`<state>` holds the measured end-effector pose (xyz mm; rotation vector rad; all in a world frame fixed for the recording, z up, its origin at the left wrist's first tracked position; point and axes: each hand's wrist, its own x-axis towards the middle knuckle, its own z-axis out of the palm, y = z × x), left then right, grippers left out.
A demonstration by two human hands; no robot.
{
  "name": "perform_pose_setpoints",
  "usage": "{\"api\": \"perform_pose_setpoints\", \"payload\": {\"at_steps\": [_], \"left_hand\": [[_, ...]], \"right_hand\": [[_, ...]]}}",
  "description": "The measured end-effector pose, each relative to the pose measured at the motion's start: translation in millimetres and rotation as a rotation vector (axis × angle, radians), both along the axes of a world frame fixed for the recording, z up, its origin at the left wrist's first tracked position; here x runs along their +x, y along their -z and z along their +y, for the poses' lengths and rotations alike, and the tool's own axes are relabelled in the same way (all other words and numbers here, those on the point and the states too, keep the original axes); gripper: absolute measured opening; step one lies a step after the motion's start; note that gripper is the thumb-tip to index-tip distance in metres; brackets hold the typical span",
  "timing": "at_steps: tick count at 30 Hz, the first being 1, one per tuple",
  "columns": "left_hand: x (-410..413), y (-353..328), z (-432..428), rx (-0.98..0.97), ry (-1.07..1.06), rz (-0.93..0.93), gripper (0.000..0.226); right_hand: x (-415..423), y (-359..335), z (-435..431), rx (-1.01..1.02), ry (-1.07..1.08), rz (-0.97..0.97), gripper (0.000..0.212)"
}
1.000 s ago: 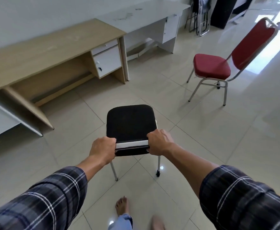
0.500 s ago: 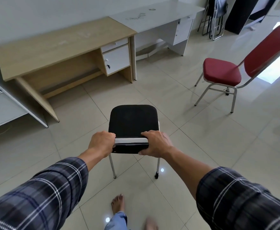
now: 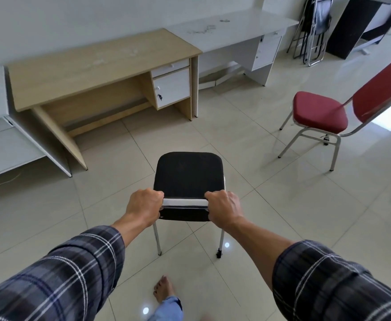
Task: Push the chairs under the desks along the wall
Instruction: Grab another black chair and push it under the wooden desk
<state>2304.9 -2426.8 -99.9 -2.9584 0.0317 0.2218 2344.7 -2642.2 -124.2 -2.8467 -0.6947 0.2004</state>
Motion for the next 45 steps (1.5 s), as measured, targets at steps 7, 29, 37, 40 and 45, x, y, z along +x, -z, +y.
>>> {"api": "perform_pose_setpoints", "payload": {"at_steps": [7,29,37,40,45], "left_hand": [[39,-7,21,-0.022,-0.004,0.015,0.008],[131,-3,176,-0.070,-0.145,-0.009,0.005],[159,-5,219,-0.033,-0.268,-0.023,0.012],[179,-6,234,-0.025,-0.323,-0.019,0.013],[218,-6,252,-0.027,-0.422,-0.028,0.013]], "right_hand": [[39,-7,18,0.004,-0.012,-0.029,0.010],[167,-12,177,-0.044,-0.133,-0.061,0.009],[226,-13,236,-0.049,-0.275,-0.063,0.005],[257,-14,256,-0.045,-0.332,-0.066,0.005],[314,-12,287,-0.029,-0.425,-0.078,0.005]]}}
